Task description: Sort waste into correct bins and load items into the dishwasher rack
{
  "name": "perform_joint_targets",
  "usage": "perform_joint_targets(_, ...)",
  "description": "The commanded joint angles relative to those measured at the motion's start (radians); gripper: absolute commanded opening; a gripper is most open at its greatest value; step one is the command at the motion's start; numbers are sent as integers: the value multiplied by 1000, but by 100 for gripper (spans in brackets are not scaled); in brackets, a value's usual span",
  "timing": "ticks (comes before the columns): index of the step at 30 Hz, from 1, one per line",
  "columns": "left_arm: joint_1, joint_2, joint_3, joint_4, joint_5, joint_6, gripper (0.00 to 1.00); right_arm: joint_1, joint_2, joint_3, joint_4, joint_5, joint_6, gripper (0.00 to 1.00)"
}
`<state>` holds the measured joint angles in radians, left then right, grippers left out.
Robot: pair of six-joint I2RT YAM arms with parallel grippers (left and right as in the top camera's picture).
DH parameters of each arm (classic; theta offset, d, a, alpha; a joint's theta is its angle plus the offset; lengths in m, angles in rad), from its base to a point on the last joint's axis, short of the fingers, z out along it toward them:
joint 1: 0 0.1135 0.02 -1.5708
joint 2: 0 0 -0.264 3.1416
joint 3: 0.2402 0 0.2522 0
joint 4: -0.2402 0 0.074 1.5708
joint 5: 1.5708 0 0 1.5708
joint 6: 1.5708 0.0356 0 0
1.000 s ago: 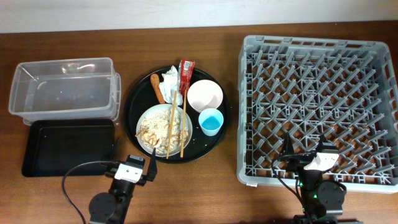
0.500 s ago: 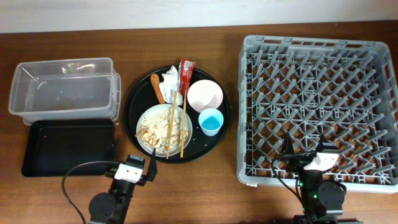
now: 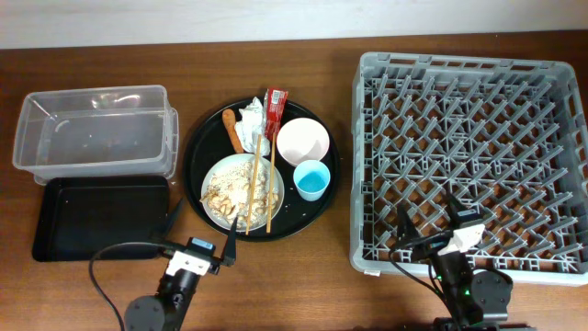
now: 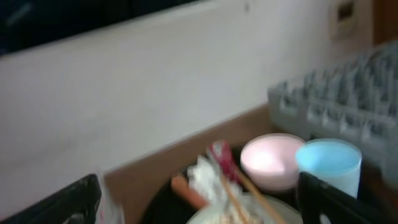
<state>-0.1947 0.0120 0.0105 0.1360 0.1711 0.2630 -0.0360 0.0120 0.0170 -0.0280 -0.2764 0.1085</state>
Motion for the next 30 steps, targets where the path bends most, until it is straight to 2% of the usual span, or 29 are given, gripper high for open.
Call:
perform_joint_targets(1, 3, -4, 49, 32, 43, -64, 99, -4, -4, 117, -76, -71, 4, 98)
perform_joint_targets(3, 3, 32, 149, -59, 42, -83, 99, -4, 35, 261, -206, -63, 3, 98)
perform_joint_targets(6, 3, 184, 362, -247, 43, -94, 99, -4, 198, 481, -399, -53, 3, 98)
perform_joint_targets(11, 3, 657, 874, -660, 77, -94, 100, -4, 628, 965, -813, -74, 3, 98)
perform_joint_targets(12, 3, 741, 953, -740, 104, -94, 99, -4, 697, 1051, -877, -111, 3, 98)
perform_joint_targets(14, 3, 925, 1098, -883, 258, -94, 99, -4, 803, 1161, -948, -266, 4, 98)
perform_joint_targets(15, 3, 985, 1124, -901, 347, -98, 99, -4, 842, 1180, -967, -361, 3, 98)
perform_joint_targets(17, 3, 1065, 1125, -880, 462, -98, 99, -4, 904, 1180, -973, -374, 3, 98)
perform_joint_targets(19, -6, 1176, 1125, -837, 419, -163, 99, -4, 980, 1180, -995, -359, 4, 98)
perform_joint_targets(20, -40, 1250, 1125, -819, 331, -201, 99, -4, 1038, 1180, -1014, -353, 4, 98)
perform_joint_targets(21, -91, 1321, 1125, -796, 232, -240, 76, -4, 1080, 1180, -1032, -351, 4, 98)
perform_joint_targets(22, -137, 1380, 1125, -761, 148, -280, 66, -4, 1114, 1180, -1045, -347, 4, 99)
perform_joint_targets(23, -179, 1435, 1125, -718, 74, -317, 66, -4, 1145, 1180, -1056, -340, 4, 98)
perform_joint_targets(26, -258, 1600, 1125, -613, -11, -419, 64, -4, 1173, 1180, -1062, -340, 4, 97)
perform_joint_targets(30, -301, 1743, 1125, -505, -15, -435, 50, -4, 1173, 1180, -1062, -340, 4, 97)
